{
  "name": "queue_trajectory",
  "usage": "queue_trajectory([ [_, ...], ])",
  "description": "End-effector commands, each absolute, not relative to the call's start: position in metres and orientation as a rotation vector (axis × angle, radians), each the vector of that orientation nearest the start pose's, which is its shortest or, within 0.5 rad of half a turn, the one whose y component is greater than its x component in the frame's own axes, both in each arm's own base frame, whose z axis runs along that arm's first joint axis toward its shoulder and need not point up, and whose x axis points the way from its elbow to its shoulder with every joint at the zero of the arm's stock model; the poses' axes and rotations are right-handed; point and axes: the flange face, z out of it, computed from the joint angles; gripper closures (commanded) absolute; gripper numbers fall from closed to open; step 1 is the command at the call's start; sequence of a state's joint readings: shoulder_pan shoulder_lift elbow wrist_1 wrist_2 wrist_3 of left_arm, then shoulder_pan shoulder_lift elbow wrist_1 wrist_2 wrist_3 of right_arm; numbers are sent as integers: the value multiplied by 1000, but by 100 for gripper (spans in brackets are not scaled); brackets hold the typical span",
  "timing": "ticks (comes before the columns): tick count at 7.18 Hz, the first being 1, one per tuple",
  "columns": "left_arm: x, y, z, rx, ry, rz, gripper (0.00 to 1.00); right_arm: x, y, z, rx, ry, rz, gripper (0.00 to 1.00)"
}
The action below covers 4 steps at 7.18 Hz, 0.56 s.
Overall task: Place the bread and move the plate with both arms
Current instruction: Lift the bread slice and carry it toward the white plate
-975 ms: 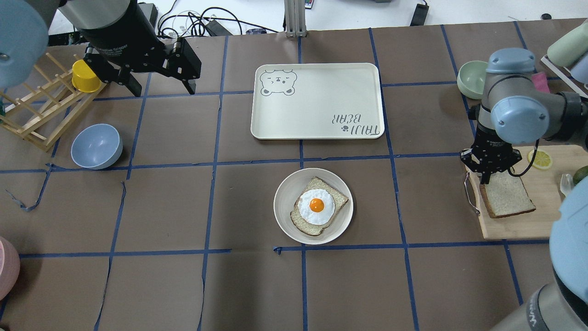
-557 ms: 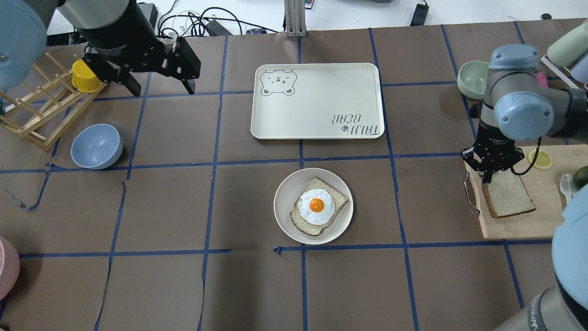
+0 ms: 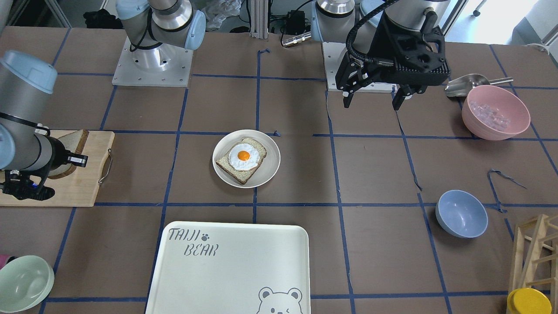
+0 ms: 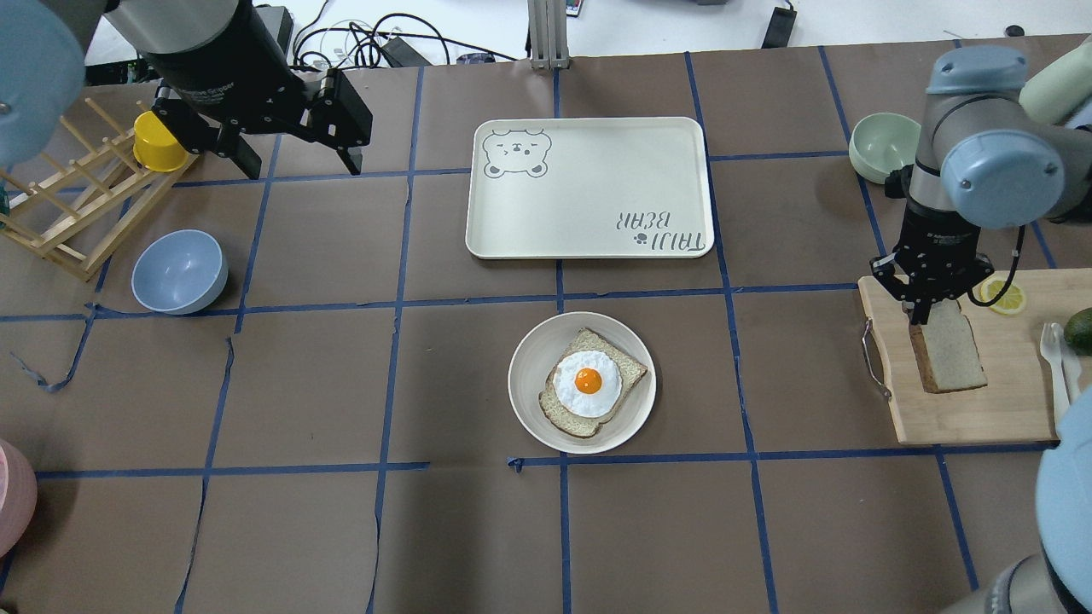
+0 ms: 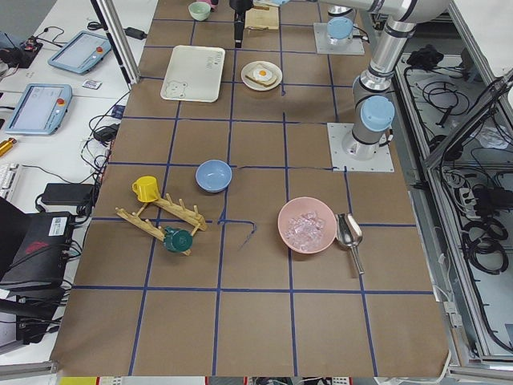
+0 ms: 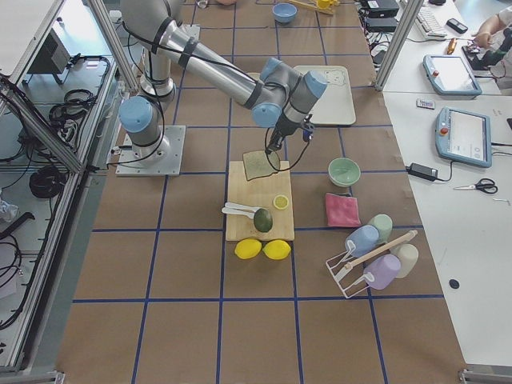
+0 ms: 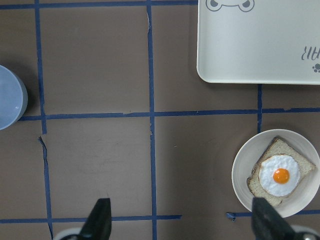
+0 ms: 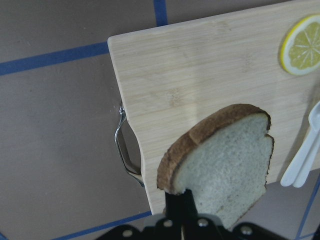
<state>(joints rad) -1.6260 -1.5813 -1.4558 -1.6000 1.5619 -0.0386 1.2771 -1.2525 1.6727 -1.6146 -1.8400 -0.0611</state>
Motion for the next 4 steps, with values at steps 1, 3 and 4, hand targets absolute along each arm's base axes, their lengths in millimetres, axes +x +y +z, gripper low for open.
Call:
queue_trajectory([
  [1, -161, -493, 537, 27, 3149, -118, 0, -15, -576, 328, 300, 3269, 629, 100],
  [3, -162, -492, 537, 29, 3150, -118, 0, 71, -576, 343, 347, 3252, 587, 100],
  [4, -161, -492, 537, 29, 3150, -118, 0, 123, -567, 343, 384, 3243, 565, 100],
])
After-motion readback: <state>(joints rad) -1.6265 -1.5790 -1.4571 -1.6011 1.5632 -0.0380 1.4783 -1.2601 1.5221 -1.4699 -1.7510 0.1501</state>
